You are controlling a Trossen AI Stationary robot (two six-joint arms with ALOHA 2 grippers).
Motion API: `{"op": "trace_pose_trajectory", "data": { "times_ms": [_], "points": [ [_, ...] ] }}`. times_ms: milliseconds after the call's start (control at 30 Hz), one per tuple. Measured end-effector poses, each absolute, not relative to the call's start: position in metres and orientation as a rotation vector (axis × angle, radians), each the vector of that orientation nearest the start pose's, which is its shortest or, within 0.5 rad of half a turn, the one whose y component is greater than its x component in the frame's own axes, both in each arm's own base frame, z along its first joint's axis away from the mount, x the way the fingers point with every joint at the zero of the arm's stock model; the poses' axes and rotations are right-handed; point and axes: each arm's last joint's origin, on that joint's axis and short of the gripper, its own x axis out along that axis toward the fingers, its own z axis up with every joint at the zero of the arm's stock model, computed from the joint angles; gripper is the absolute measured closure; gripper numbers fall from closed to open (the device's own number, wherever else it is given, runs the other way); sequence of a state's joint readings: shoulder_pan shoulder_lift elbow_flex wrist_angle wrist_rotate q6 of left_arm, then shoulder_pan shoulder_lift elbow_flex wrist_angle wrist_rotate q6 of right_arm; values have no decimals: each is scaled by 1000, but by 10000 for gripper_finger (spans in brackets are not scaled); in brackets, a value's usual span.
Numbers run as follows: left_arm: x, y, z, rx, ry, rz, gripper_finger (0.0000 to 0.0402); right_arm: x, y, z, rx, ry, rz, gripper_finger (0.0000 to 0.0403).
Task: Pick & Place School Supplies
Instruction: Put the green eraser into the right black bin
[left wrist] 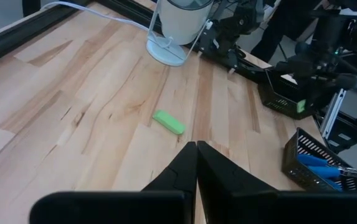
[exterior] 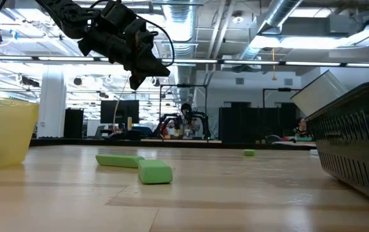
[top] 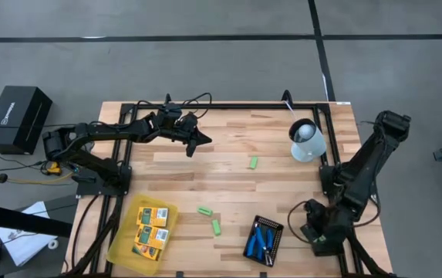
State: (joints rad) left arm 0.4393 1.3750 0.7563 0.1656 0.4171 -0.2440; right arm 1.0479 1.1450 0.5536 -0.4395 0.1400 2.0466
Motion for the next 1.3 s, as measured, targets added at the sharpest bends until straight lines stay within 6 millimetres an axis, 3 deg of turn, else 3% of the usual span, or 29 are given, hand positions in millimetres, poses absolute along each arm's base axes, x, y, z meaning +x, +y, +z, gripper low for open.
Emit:
{"op": "trace_pose_trajectory", "data": {
  "times_ms": [233, 500, 667, 1167, 1300],
  "points": [
    [265, 112, 228, -445, 409, 76, 399, 104, 163, 208, 1207, 1058, -249, 380],
    [265, 112, 228, -454, 408, 78, 399, 85, 150, 229, 1066, 1243, -389, 380],
    [265, 112, 228, -455, 409, 78, 399, 75, 149, 221, 978, 1402, -500, 380],
    [265, 112, 228, -452, 409, 81, 399, 84, 167, 164, 962, 1433, -583, 379],
    [265, 112, 228, -451, 409, 84, 399, 85, 170, 159, 956, 1430, -610, 340]
  ]
}}
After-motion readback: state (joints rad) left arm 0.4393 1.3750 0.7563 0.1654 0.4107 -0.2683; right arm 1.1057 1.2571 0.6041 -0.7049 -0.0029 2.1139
